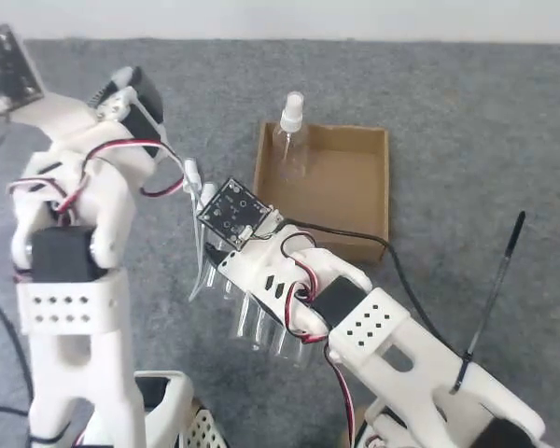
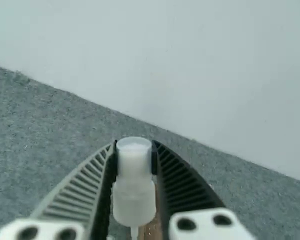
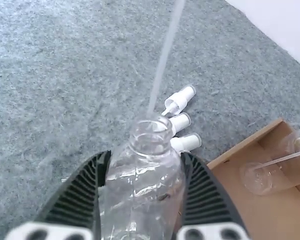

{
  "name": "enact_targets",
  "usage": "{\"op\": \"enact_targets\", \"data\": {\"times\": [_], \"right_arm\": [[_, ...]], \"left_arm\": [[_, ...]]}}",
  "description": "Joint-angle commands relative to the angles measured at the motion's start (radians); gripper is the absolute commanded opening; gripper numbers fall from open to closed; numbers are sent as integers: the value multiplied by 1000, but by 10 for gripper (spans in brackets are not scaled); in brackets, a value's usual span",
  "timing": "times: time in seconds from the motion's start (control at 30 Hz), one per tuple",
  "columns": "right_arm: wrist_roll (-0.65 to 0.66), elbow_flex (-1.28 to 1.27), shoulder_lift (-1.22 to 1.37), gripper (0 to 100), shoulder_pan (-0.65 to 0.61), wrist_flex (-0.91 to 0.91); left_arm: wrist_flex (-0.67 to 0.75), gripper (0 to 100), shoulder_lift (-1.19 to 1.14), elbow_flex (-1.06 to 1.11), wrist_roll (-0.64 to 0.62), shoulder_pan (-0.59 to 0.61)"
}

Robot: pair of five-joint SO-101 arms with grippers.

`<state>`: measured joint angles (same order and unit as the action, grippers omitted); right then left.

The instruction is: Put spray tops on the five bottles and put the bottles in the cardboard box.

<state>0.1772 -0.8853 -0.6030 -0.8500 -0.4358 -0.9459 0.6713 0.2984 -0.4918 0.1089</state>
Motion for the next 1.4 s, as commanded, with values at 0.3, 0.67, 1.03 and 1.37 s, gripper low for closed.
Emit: {"op": "enact_targets", "data": {"times": [0.3, 0.67, 1.03, 1.37], "right_arm": [[-21, 9, -54, 6, 12, 21], [-21, 9, -54, 6, 12, 10], [-21, 9, -54, 6, 12, 8], [-25, 8, -54, 7, 22, 28]], "left_arm": [[-31, 11, 21, -74, 9, -44], [-25, 11, -52, -154, 18, -41], [-190, 11, -60, -127, 20, -84], [-190, 11, -57, 22, 80, -98]]}}
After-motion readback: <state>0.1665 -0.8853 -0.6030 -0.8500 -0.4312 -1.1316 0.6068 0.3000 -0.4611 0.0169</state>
